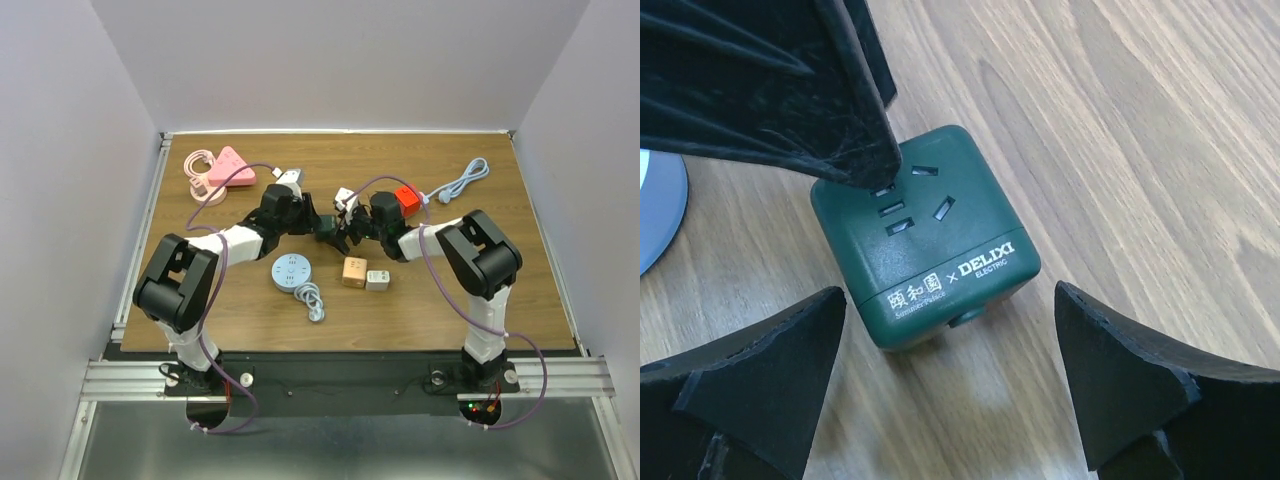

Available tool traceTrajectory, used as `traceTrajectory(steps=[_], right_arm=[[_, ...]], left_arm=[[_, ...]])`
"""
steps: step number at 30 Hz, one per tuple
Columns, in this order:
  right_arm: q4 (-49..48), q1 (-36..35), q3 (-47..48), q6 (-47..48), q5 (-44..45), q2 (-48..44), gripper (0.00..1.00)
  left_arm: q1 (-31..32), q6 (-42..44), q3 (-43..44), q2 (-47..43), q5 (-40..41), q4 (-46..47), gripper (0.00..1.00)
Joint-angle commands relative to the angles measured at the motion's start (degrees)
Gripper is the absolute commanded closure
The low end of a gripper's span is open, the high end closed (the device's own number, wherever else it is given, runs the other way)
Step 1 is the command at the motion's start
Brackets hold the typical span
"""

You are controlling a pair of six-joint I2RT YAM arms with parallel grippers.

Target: Insert the plug

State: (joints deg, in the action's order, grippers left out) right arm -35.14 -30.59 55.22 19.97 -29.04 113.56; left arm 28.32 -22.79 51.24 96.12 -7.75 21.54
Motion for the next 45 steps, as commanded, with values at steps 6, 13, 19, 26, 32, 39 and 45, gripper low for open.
traceTrajectory(steps=[6,13,19,26,32,39,45], right_arm=[[-8.37,0.53,2.70,0.95,-4.27,2.19,0.10],[-11.36,0.53,2.44,-0.28,-6.38,2.46,0.21],[-11.27,0.71,-0.02,-2.20,-7.17,-0.88,0.54],[-11.27,1.06,-2.31,-5.90,-8.93,-2.03,0.56],[-10.92,1.06,-2.93,-6.69,-5.77,-0.80,0.33],[-10.22,1.32,-2.05,-7.13,-4.71,0.26,0.21],[-7.50,1.67,-0.82,-8.10,-3.13,0.35,0.17]], left_arm=[[-1.42,0.29,1.84,3.90,-4.82,0.70,0.63],[-2.47,0.73,1.84,4.96,-6.31,0.61,0.85],[-4.58,0.99,0.53,5.57,-7.37,1.31,1.00],[-5.02,0.99,0.52,6.98,-9.30,2.45,1.00],[-5.11,0.73,-0.53,4.61,-8.60,3.33,1.00],[-5.11,-0.15,0.17,4.25,-11.15,3.77,1.00],[-5.11,-0.77,-0.97,0.31,-8.69,4.56,1.00]])
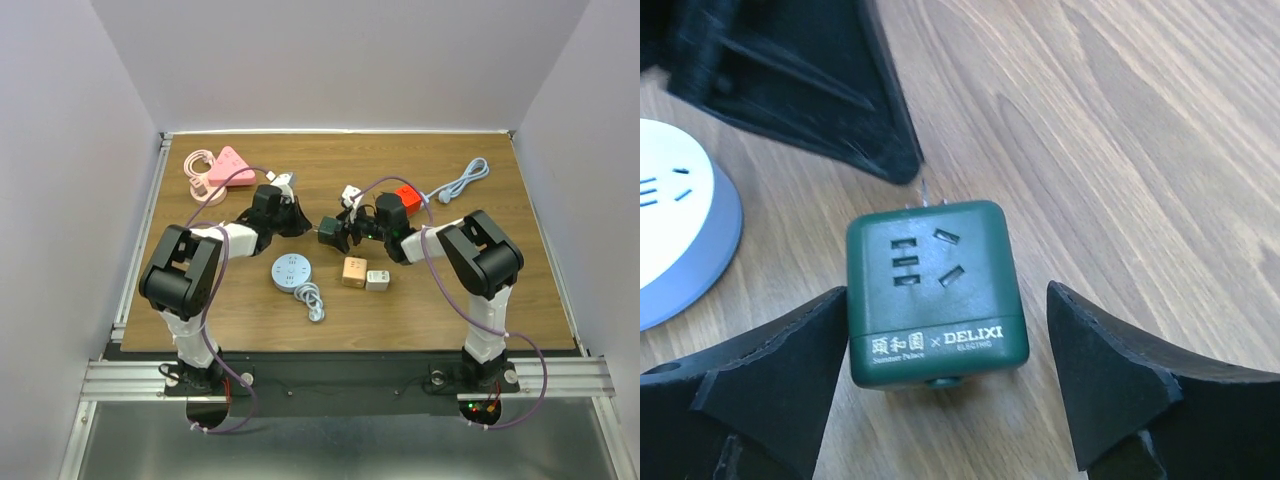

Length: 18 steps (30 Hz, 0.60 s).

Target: Insert the plug

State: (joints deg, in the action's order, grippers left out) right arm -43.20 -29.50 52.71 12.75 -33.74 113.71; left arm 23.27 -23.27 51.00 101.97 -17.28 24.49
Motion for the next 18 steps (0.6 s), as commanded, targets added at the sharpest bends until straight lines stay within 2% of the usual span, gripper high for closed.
traceTrajectory(steps=[1,18], right_arm=[[0.83,0.58,1.70,-0.89,1.66,0.20,0.17],[7.34,0.58,5.21,-0.54,0.87,1.25,0.17]], left_arm=[[-0.06,-0.29,-0.73,-5.91,1.45,1.70,1.00],[0.73,-3.71,0.41,-0.73,-1.88,6.71,1.00]])
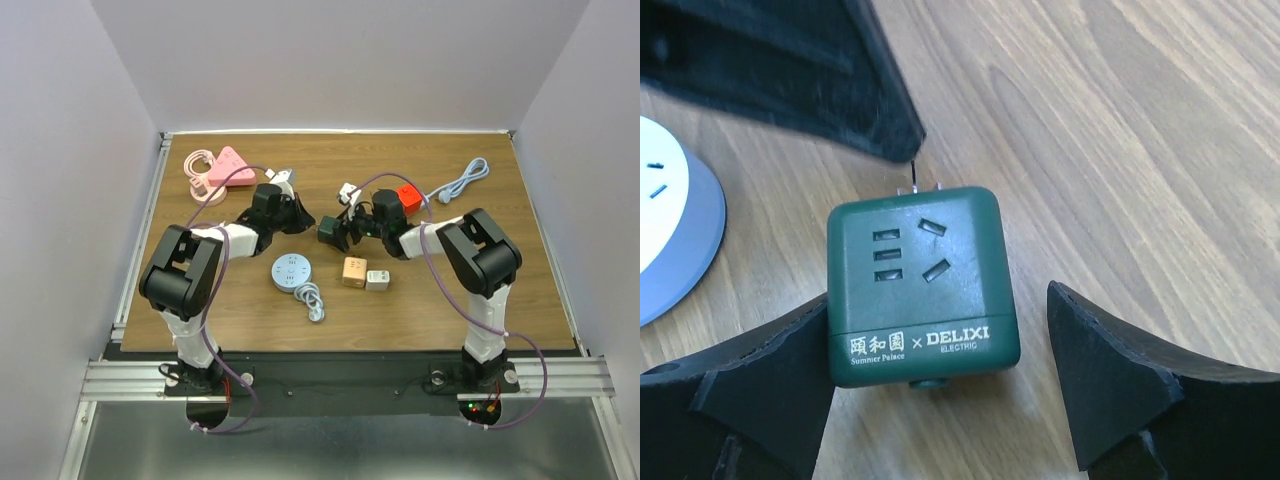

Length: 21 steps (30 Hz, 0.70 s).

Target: Insert the plug

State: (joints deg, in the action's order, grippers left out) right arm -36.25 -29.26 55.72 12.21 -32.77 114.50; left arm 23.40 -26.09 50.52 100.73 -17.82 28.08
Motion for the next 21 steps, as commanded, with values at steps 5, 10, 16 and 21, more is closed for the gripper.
traceTrajectory(steps=[5,10,16,21], right_arm=[[1.53,0.34,3.07,0.10,-0.27,0.90,0.17],[1.71,0.34,2.72,0.36,-1.59,0.29,0.24],[2.15,0.34,1.58,-0.61,-0.45,-2.79,0.19],[2.50,0.25,0.97,-1.48,1.48,-2.61,0.14]], left_arm=[[1.56,-1.25,0.54,1.40,-0.72,3.21,1.00],[1.65,-1.16,-0.34,2.54,-0.19,3.21,1.00],[1.74,-1.34,-1.48,3.07,-0.37,3.21,1.00],[1.74,-1.25,-2.18,3.25,-0.11,3.21,1.00]])
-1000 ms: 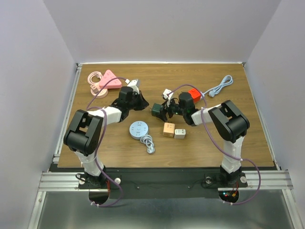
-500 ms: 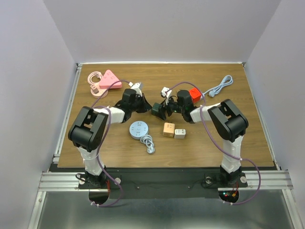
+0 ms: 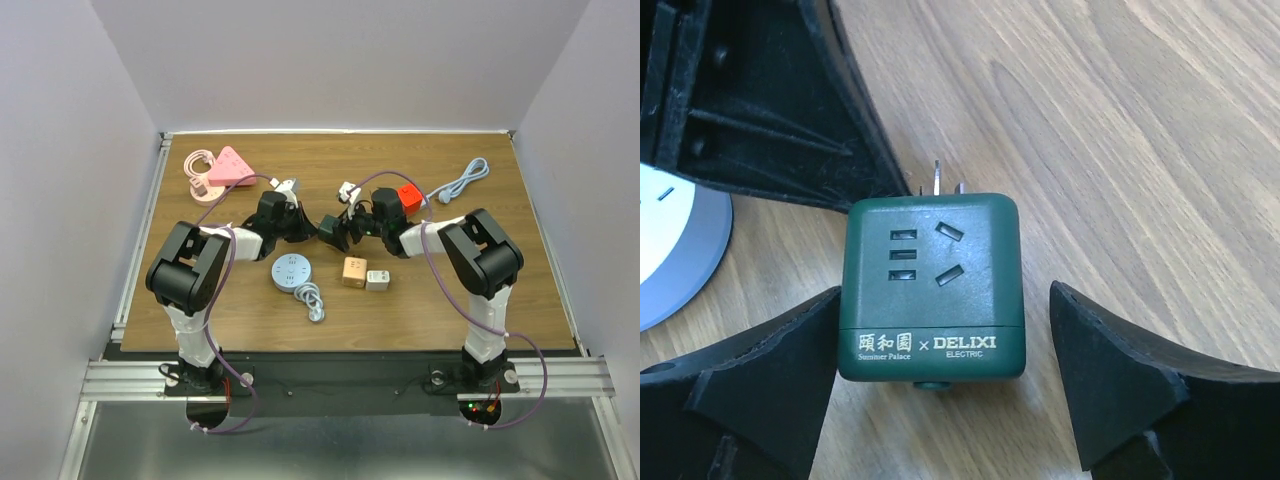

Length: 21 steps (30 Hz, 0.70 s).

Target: Insert the plug

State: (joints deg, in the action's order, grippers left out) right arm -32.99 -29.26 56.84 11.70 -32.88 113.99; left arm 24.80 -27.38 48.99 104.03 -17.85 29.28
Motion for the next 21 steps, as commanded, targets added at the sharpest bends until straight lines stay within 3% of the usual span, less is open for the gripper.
traceTrajectory(steps=[1,16,18,20,21], right_arm=[[-0.84,0.34,-0.24,-1.16,1.86,-2.02,0.14],[-0.32,0.34,0.81,-3.97,1.95,0.09,0.15],[-0.23,0.52,0.91,-3.62,0.90,0.18,0.25],[-0.32,0.52,0.12,-3.01,0.71,-0.26,0.47],[-0.40,0.52,-0.23,-2.74,0.72,-1.22,0.51]], left_arm=[[0.34,0.04,-0.74,0.12,-0.08,2.01,1.00],[0.34,0.04,-0.56,0.47,-1.14,2.10,1.00],[0.34,0.04,-0.48,-0.40,-1.58,2.19,1.00],[0.34,0.48,-0.65,-1.45,-1.67,2.27,1.00],[0.34,0.57,-0.91,-2.94,-1.40,2.28,1.00]])
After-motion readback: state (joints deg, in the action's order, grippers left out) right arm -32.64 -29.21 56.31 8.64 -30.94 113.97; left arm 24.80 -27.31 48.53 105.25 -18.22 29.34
